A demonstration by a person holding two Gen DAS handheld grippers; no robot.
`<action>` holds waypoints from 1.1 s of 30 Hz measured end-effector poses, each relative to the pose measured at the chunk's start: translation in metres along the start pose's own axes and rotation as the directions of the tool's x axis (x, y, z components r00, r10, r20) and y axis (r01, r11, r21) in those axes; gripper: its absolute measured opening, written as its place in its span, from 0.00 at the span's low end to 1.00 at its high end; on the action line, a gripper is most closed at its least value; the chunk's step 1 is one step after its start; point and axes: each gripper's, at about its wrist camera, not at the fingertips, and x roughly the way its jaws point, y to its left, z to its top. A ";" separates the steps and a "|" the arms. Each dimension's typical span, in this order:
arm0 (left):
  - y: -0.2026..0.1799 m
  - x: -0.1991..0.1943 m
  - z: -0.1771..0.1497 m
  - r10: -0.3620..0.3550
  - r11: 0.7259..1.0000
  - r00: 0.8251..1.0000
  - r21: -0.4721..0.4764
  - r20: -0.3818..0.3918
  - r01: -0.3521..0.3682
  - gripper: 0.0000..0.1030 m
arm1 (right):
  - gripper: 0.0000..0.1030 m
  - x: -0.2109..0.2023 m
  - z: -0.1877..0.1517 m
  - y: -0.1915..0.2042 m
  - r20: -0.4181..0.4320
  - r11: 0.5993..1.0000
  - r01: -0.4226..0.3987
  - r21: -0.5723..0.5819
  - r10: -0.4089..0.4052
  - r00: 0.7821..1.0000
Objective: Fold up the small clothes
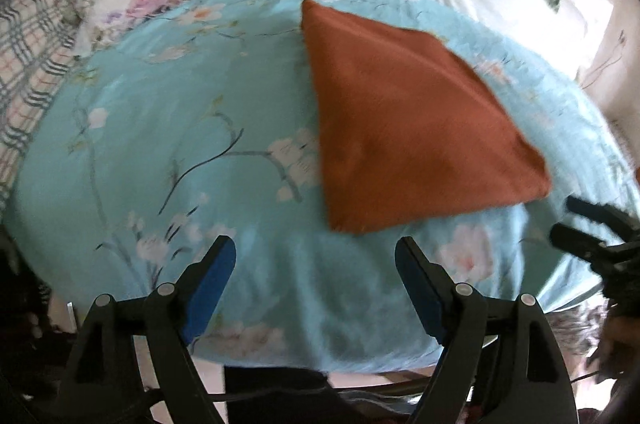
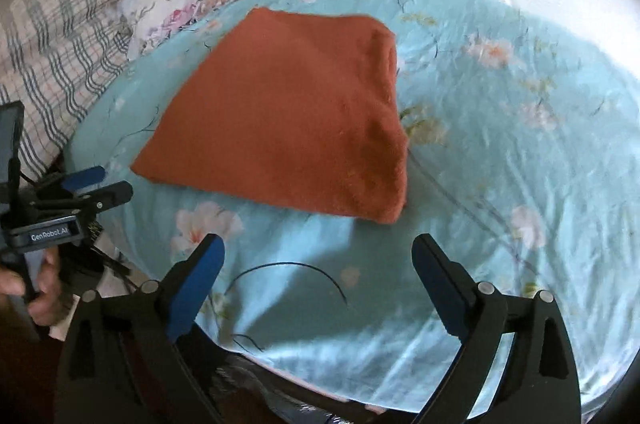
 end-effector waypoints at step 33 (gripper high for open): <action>-0.025 -0.025 0.036 0.129 0.980 0.990 0.143 0.050 -0.135 0.83 | 1.00 0.000 0.040 -0.001 -0.013 0.998 -0.047 -0.031 0.047 0.999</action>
